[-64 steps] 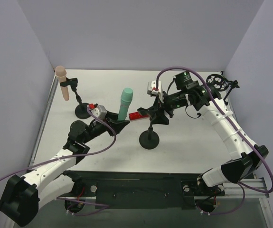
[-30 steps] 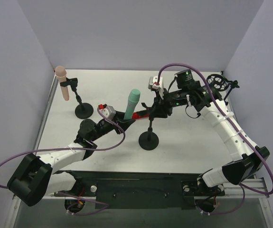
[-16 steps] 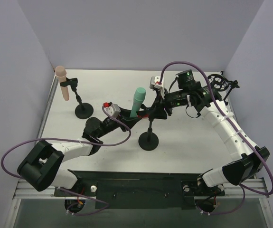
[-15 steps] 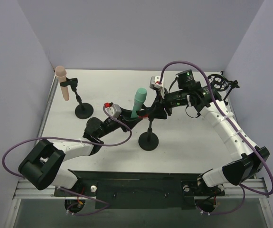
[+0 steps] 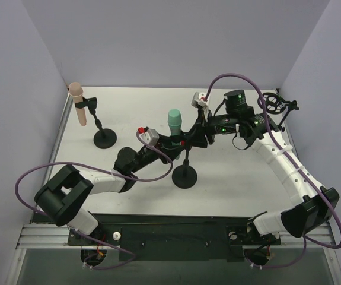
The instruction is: Attach the microphones to the stand
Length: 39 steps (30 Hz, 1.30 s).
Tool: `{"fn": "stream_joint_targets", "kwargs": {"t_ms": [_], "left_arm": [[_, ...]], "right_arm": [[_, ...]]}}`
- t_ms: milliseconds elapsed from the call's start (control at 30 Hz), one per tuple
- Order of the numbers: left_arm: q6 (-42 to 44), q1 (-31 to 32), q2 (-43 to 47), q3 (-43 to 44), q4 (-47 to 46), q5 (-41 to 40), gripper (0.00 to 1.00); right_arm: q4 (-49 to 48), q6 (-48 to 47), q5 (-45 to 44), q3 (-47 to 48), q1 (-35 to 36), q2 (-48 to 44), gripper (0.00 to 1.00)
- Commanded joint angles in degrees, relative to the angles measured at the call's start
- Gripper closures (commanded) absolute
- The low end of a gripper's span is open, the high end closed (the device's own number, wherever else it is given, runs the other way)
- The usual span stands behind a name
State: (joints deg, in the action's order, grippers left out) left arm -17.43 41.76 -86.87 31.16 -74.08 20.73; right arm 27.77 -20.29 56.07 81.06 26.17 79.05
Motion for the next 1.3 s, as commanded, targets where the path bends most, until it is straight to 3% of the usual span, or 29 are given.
{"fn": "stream_joint_targets", "kwargs": {"t_ms": [0, 133, 233, 433, 733, 1033, 1133, 1267], "left_arm": [[-1.5, 2.2, -1.5, 3.7, -10.0, 4.0, 1.00], [-1.9, 2.3, -1.6, 3.5, -10.1, 5.0, 1.00], [-1.3, 2.1, -0.4, 2.7, -8.5, 4.0, 0.99], [0.2, 2.0, 4.0, 0.8, -5.2, 0.8, 0.54], [2.0, 1.3, 10.2, -1.2, 3.1, -0.8, 0.28], [3.5, -0.6, 19.3, -5.7, 11.7, -2.4, 0.24], [3.9, -1.2, 23.6, -7.6, 15.7, -4.2, 0.22], [4.9, -1.0, 30.3, -7.5, 28.4, -5.8, 0.21]], "right_arm": [[-6.3, 5.9, 3.4, -4.0, 0.7, 0.3, 0.96], [-10.4, 9.3, 3.6, -6.5, 0.3, -0.5, 0.91], [-10.8, 9.6, 3.5, -7.1, -0.4, -0.8, 0.82], [-11.0, 9.5, 3.7, -7.7, -2.2, -2.1, 0.58], [-11.5, 9.2, 4.6, -8.8, -3.0, -3.9, 0.42], [-10.5, 7.5, 5.4, -9.7, -4.0, -5.8, 0.13], [-9.3, 6.1, 6.4, -10.0, -5.0, -6.4, 0.10], [-8.4, 4.3, 7.5, -11.0, -6.7, -7.9, 0.08]]}}
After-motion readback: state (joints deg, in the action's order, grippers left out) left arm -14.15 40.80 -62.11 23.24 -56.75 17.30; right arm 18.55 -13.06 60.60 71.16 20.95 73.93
